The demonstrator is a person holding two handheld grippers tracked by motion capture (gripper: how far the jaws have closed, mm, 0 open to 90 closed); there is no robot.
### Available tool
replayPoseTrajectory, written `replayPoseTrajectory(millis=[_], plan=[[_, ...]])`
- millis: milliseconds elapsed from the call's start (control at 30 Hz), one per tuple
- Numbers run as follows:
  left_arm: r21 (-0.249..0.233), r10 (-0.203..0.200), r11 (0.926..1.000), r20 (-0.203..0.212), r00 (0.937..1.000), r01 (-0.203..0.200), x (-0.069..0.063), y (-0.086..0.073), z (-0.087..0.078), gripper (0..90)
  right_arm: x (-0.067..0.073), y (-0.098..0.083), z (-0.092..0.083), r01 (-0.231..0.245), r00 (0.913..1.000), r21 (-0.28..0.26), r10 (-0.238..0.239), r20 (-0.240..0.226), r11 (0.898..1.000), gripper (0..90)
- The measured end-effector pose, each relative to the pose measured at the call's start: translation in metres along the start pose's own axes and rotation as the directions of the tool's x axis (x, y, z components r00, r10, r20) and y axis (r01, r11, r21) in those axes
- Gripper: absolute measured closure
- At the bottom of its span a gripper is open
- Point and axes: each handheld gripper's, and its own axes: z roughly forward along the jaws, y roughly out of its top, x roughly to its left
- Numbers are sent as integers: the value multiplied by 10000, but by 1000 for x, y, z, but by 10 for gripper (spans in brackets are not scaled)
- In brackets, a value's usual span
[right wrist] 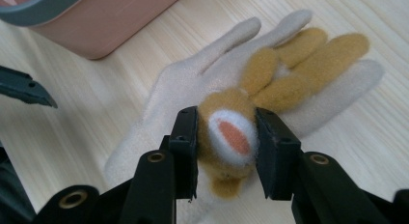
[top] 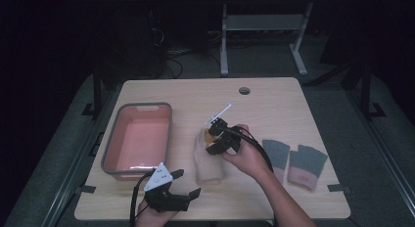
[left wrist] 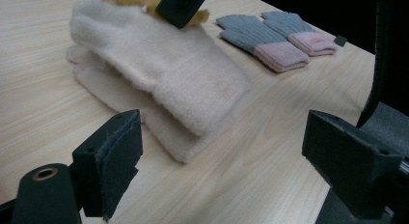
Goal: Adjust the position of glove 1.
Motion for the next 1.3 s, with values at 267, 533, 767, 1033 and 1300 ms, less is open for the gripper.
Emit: replayPoseTrajectory(millis=[267, 533, 767, 1033, 1300], plan=[[-50, -142, 9999, -1, 9999, 142, -1, -1, 3, 142, -4, -7, 27, -232, 9997, 390, 232, 3, 9990, 622], [135, -192, 9997, 6, 9998, 192, -1, -1, 7, 142, -11, -15, 34, -525, 9986, 235, 527, -65, 9983, 573], [253, -407, 9989, 46, 9992, 406, 0, -1, 12, 142, -13, -24, 29, -644, 9978, -190, 641, -155, 9977, 511], [638, -835, 9945, 39, 9965, 831, 3, 4, 21, 144, -20, -34, 15, -1078, 9933, -638, 1048, -487, 9921, 458], [985, -1278, 9868, -105, 9917, 1282, 8, 5, 29, 145, -26, -43, 8, -1492, 9867, -962, 1417, -799, 9841, 439]])
